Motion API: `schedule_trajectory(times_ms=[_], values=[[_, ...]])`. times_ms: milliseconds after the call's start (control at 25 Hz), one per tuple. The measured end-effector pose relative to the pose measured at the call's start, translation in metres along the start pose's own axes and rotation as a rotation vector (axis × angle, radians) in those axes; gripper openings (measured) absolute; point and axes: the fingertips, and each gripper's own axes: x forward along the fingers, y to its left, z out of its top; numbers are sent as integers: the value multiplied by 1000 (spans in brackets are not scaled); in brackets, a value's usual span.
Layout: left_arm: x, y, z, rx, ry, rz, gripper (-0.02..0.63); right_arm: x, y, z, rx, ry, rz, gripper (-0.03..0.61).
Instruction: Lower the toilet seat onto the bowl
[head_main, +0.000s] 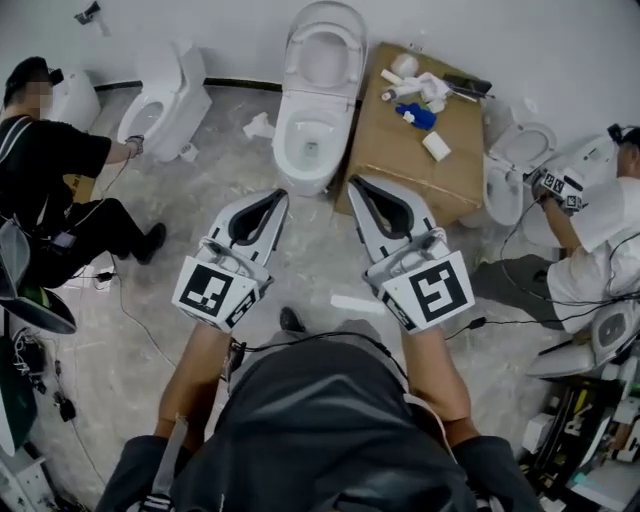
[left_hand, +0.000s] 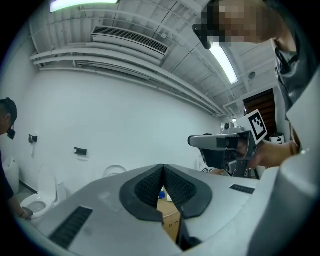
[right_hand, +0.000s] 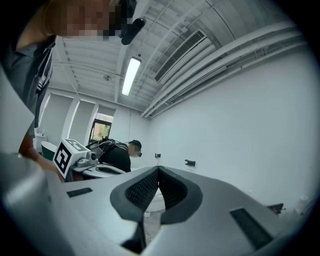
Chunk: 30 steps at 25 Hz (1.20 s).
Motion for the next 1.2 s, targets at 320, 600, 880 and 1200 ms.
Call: schedule_trajectory(times_ms=[320,600,880,1200], values=[[21,5,-12,-6,19,11,5,8,-21,-17,13,2,10,8],[94,16,-10,-16,31,89,5,28,-100,-20,19,13,83,8],[141,31,-16,-5,42,161,5,50,-146,-34,18,21,157,8],[179,54,-19,-16,42,193,5,75,-183,-43,29,27,188,8]])
